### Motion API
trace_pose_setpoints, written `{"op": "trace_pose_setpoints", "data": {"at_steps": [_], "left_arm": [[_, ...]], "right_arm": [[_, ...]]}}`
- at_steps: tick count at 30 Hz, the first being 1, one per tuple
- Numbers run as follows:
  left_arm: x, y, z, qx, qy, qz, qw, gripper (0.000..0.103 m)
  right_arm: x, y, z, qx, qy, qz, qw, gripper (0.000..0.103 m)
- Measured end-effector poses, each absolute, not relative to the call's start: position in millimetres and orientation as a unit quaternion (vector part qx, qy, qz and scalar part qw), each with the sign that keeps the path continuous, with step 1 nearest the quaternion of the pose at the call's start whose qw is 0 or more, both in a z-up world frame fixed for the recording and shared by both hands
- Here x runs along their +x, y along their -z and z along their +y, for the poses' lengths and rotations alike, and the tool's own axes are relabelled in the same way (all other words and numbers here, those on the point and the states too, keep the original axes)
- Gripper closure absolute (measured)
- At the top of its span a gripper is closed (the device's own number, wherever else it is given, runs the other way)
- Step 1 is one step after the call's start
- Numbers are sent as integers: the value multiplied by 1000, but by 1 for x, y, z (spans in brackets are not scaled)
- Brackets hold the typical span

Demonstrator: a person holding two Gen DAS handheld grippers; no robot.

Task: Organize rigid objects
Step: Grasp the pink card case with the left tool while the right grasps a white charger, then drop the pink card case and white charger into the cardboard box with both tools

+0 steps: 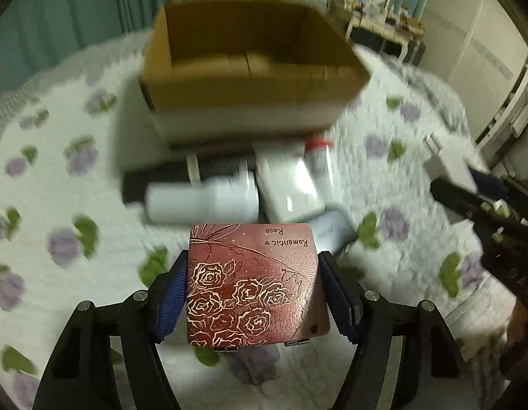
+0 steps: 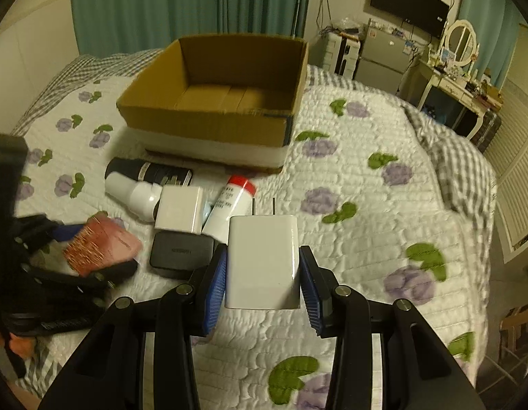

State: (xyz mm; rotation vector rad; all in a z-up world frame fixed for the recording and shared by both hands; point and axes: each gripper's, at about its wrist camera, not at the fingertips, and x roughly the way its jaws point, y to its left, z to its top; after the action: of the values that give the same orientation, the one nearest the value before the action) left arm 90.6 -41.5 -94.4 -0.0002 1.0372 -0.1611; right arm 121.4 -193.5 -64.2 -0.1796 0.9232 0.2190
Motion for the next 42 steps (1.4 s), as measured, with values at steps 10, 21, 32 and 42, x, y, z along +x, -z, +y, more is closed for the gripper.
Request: {"op": "trace_pose_setpoints", "data": {"at_steps": [10, 21, 32, 42], "left_arm": [[144, -1, -31, 22, 60, 395, 917, 30], [254, -4, -29, 31, 57, 370, 927, 30], [314, 48, -40, 70, 30, 374, 924, 28], [300, 29, -23, 52, 19, 364, 930, 27]], "right_arm": [[160, -15, -170, -95, -125, 368, 916, 63], [260, -43, -147, -76, -136, 323, 934, 63], [339, 5, -151, -48, -141, 335, 930, 63], [346, 14, -156, -53, -142, 343, 927, 63]]}}
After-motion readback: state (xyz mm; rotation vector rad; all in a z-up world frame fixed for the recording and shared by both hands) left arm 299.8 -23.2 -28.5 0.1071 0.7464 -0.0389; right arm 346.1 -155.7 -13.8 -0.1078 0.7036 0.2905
